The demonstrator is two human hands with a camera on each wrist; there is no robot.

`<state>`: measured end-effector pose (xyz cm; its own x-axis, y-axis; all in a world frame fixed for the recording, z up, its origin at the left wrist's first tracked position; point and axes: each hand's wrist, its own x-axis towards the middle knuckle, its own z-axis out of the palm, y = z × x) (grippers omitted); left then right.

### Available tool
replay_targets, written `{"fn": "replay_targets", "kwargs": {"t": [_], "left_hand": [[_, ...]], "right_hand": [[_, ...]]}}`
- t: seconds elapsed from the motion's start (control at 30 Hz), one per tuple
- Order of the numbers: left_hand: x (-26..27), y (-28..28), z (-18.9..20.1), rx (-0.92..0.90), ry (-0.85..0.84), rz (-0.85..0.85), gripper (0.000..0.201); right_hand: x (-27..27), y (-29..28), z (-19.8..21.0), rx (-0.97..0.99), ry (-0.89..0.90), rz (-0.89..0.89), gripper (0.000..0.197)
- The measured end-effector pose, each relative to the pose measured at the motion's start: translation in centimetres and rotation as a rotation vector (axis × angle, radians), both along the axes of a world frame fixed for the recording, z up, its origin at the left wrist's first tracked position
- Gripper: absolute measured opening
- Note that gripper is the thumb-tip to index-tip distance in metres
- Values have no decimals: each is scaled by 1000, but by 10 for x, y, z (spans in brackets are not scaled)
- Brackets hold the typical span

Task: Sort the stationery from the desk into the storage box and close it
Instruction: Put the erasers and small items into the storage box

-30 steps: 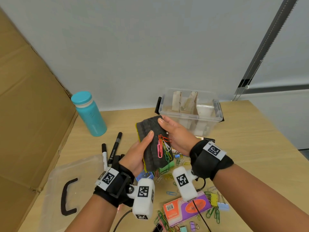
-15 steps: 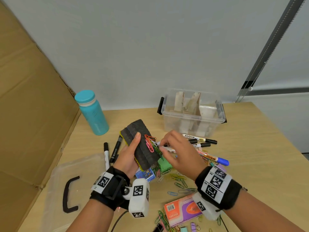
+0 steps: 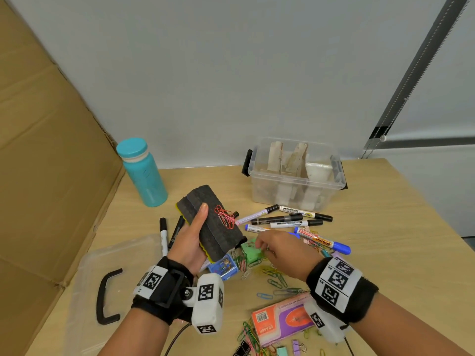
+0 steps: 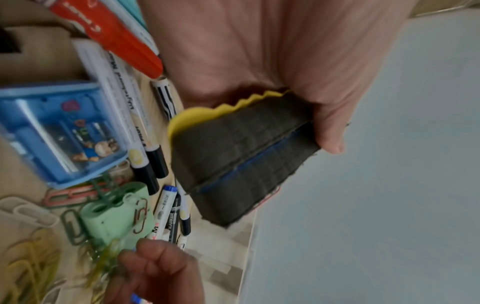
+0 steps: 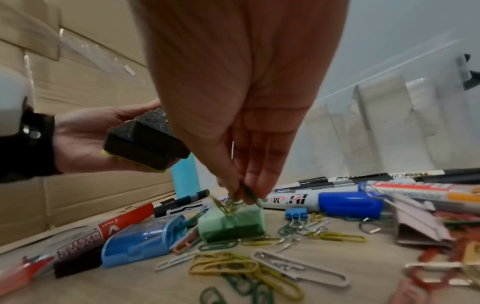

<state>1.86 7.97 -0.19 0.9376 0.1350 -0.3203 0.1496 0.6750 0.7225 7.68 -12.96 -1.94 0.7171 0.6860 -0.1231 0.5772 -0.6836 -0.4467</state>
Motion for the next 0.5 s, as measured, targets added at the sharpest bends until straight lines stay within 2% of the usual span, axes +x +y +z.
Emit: {"fn": "replay_targets", "kwargs": {"t": [0.1, 0.2, 0.3, 0.37, 0.5], "left_hand": [[-3, -1, -3, 19, 21, -4, 58], [-4, -7, -5, 48, 36, -3, 58], [-6, -16, -3, 79, 31, -54, 54], [-6, -20, -2, 105, 40, -72, 53], [-5, -22, -1, 127, 40, -87, 52]], "right_hand": [[-4, -1, 5, -90, -63, -1, 31], [-7, 6, 17, 122, -174, -19, 17], [-10, 18, 25, 325, -119, -42, 17], [-10, 25, 26, 342, -74, -51, 17], [-5, 25, 24, 361, -34, -70, 5]]}}
